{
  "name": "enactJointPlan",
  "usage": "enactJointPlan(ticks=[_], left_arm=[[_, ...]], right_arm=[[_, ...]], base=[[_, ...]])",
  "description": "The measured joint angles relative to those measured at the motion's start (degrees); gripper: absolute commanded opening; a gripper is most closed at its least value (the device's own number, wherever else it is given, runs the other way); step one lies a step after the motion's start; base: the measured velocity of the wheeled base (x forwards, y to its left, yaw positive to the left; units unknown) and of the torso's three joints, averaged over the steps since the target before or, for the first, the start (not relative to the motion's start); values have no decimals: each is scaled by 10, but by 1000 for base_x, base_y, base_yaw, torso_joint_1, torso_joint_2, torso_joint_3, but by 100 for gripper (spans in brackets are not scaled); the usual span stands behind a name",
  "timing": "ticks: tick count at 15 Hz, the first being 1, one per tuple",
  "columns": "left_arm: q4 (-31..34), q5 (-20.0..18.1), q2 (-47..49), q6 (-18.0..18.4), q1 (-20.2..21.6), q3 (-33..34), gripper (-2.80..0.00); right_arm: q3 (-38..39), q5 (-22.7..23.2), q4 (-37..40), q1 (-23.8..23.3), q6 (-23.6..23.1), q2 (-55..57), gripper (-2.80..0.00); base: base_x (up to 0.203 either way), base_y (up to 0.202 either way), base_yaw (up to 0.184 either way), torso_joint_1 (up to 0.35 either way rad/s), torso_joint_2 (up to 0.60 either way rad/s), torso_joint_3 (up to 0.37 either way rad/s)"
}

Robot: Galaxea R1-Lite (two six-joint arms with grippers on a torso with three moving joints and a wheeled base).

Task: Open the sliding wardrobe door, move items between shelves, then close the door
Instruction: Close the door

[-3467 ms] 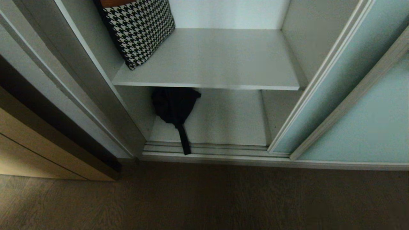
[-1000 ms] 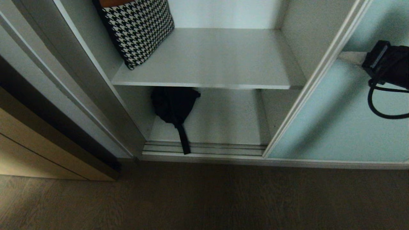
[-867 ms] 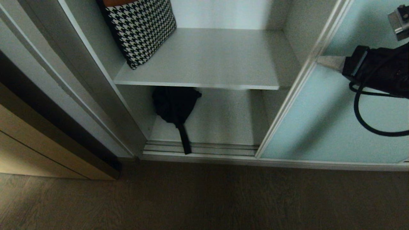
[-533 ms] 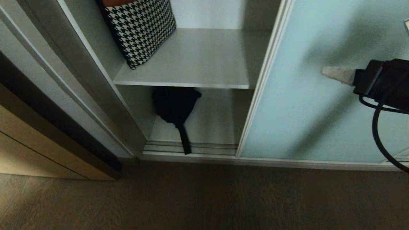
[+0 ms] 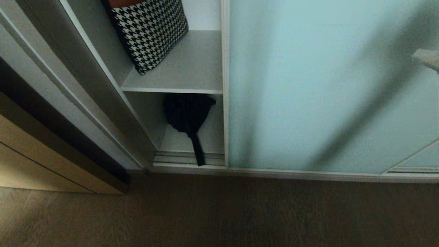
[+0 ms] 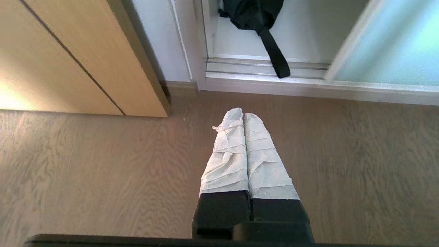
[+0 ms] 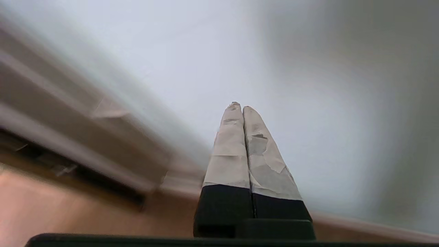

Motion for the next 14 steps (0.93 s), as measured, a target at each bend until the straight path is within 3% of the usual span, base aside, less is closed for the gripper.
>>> enactJointPlan(ticks=[4, 10, 14], left_arm=[[0, 0, 0, 0, 0, 0, -280], [0, 0, 0, 0, 0, 0, -280], [0, 0, 0, 0, 0, 0, -280]], right_arm=[[21, -2, -7, -122, 14, -27, -280], [39, -3, -27, -255, 34, -16, -280], [27, -1, -96, -355, 40, 29, -280]], base=[[0, 0, 0, 0, 0, 0], [0, 0, 0, 0, 0, 0], [0, 0, 0, 0, 0, 0]])
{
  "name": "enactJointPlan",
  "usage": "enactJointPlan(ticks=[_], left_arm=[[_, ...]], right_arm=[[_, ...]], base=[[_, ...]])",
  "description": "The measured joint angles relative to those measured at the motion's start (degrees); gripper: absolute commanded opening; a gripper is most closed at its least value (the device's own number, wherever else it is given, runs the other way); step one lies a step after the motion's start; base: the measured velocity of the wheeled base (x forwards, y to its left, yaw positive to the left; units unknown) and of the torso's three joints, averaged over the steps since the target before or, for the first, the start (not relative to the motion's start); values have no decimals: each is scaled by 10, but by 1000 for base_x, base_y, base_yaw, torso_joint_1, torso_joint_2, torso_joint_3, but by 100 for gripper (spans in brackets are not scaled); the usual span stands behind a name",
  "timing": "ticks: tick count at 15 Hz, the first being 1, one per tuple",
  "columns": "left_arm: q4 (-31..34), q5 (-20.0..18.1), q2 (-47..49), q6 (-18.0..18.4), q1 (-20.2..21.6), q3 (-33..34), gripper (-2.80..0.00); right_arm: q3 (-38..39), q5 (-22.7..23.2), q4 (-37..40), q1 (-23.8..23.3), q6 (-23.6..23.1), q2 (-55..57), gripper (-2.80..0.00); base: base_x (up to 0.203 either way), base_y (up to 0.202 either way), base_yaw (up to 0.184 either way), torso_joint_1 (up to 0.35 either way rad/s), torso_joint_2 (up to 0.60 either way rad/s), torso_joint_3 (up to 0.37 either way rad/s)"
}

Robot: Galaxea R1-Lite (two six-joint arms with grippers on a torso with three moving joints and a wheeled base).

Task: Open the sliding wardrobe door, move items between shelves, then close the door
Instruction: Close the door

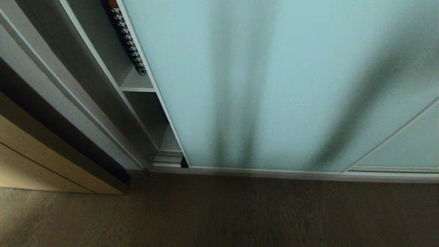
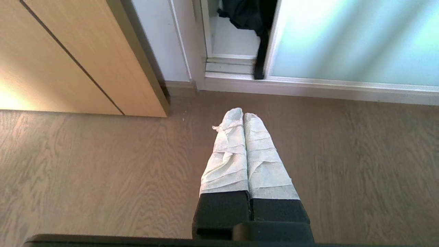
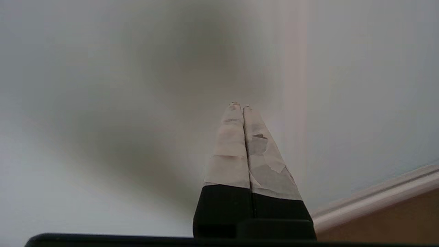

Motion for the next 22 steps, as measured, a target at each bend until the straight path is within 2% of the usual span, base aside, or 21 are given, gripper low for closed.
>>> enactJointPlan(ticks=[4, 6, 8, 11, 13, 14, 18, 22], left_arm=[[0, 0, 0, 0, 0, 0, -280], [0, 0, 0, 0, 0, 0, -280], [0, 0, 0, 0, 0, 0, -280], [0, 0, 0, 0, 0, 0, -280], [0, 0, 0, 0, 0, 0, -280], [0, 0, 0, 0, 0, 0, -280], [0, 0, 0, 0, 0, 0, -280], [0, 0, 0, 0, 0, 0, -280]], right_arm=[[-5, 1, -31, -35, -3, 29, -280], [-11, 15, -31, -44, -2, 49, -280], [-16, 66, -30, -46, 6, 69, -280], [-42, 142, -38, -45, 93, 99, -280], [-63, 177, -45, -32, 155, 123, -280], [-69, 179, -48, -17, 169, 134, -280], [-77, 178, -50, 47, 173, 167, -280], [-42, 185, -34, 69, 168, 129, -280]], base=[[0, 0, 0, 0, 0, 0], [0, 0, 0, 0, 0, 0], [0, 0, 0, 0, 0, 0], [0, 0, 0, 0, 0, 0], [0, 0, 0, 0, 0, 0], [0, 0, 0, 0, 0, 0], [0, 0, 0, 0, 0, 0], [0, 0, 0, 0, 0, 0]])
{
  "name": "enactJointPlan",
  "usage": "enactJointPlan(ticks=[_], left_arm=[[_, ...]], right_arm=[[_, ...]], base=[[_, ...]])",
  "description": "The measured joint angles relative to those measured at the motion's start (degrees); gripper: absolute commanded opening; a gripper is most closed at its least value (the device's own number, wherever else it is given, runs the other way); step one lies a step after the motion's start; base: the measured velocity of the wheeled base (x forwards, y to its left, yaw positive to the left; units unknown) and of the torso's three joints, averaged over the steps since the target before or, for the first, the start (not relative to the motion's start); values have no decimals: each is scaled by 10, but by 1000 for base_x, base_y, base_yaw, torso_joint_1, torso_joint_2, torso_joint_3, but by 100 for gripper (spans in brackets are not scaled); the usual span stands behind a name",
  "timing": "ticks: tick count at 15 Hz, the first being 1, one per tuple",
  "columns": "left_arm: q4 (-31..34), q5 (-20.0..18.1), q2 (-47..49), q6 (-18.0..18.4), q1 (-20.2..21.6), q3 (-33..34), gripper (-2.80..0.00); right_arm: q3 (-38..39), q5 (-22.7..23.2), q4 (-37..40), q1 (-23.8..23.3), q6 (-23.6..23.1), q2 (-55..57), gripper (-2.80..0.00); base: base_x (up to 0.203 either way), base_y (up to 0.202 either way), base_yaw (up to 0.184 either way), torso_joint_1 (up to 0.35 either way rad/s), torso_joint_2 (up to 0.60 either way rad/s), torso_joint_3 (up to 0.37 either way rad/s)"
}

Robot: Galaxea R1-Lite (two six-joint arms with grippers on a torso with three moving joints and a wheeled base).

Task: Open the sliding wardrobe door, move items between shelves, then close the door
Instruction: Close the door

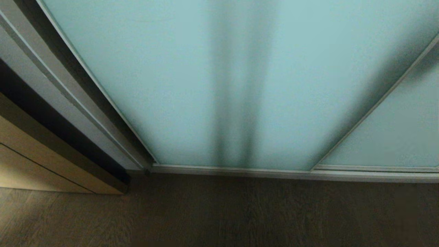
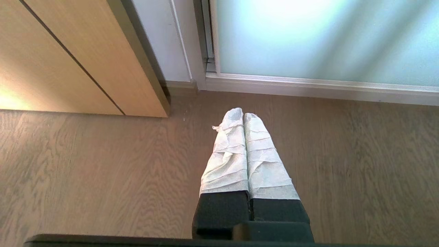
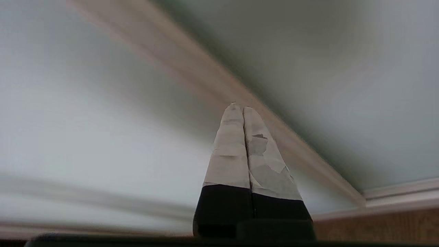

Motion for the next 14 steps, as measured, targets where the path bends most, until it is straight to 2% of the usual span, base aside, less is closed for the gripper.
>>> enactJointPlan(ticks=[3, 5, 7, 8, 11, 12, 14], left_arm=[[0, 0, 0, 0, 0, 0, -280], [0, 0, 0, 0, 0, 0, -280], [0, 0, 0, 0, 0, 0, -280], [0, 0, 0, 0, 0, 0, -280], [0, 0, 0, 0, 0, 0, -280], [0, 0, 0, 0, 0, 0, -280], [0, 0, 0, 0, 0, 0, -280]], right_arm=[[55, 2, 16, 36, -21, -89, -280], [98, 0, 48, 81, -70, -170, -280], [158, -4, 96, 123, -147, -259, -280], [195, -10, 131, 141, -202, -310, -280], [285, -55, 244, 180, -349, -443, -280], [309, -79, 286, 191, -389, -487, -280], [349, -116, 349, 204, -434, -568, -280]], base=[[0, 0, 0, 0, 0, 0], [0, 0, 0, 0, 0, 0], [0, 0, 0, 0, 0, 0], [0, 0, 0, 0, 0, 0], [0, 0, 0, 0, 0, 0], [0, 0, 0, 0, 0, 0], [0, 0, 0, 0, 0, 0]])
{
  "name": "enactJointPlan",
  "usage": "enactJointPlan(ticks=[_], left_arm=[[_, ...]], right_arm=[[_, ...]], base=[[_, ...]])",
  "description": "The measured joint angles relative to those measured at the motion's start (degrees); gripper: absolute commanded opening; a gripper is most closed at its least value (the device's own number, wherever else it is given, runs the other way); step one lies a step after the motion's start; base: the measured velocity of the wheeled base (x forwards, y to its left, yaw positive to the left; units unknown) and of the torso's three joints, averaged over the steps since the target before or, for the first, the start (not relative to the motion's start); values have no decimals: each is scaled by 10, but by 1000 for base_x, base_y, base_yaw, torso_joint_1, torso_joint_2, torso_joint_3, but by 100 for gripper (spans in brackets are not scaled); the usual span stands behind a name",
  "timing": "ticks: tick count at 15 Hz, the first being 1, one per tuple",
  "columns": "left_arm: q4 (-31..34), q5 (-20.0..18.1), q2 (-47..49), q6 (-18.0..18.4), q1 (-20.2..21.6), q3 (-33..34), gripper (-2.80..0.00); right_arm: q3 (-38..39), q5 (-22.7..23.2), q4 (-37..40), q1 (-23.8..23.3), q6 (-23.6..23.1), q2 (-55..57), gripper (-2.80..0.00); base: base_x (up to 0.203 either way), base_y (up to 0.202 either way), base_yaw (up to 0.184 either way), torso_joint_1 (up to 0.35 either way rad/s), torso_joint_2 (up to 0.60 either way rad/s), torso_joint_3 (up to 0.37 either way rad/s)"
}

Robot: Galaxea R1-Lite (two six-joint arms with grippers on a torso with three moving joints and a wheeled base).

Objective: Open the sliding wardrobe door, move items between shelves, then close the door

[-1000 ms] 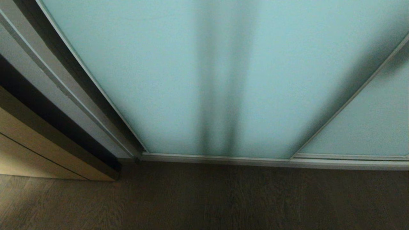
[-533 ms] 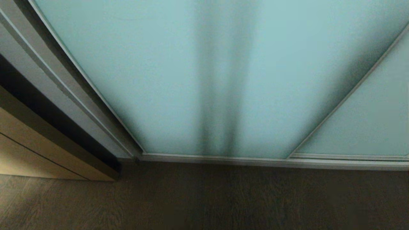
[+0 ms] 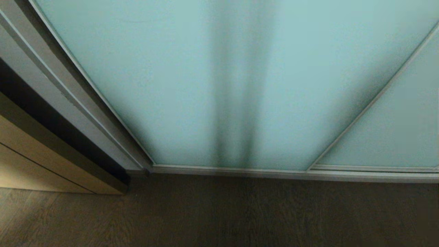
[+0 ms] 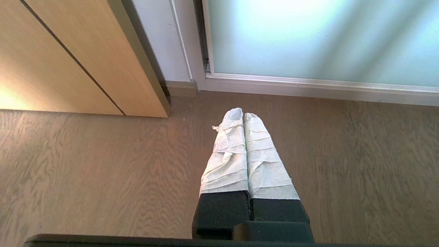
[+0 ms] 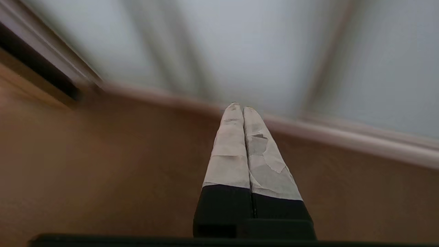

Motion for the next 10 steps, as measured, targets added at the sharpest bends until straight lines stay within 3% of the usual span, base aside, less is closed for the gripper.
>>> enactJointPlan(ticks=[4, 10], left_arm=[[0, 0, 0, 0, 0, 0, -280], [0, 0, 0, -1, 0, 0, -280]], right_arm=[[57, -133, 21, 21, -16, -83, -280], [136, -166, 80, 76, -55, -213, -280]], base=[[0, 0, 0, 0, 0, 0], [0, 0, 0, 0, 0, 0]])
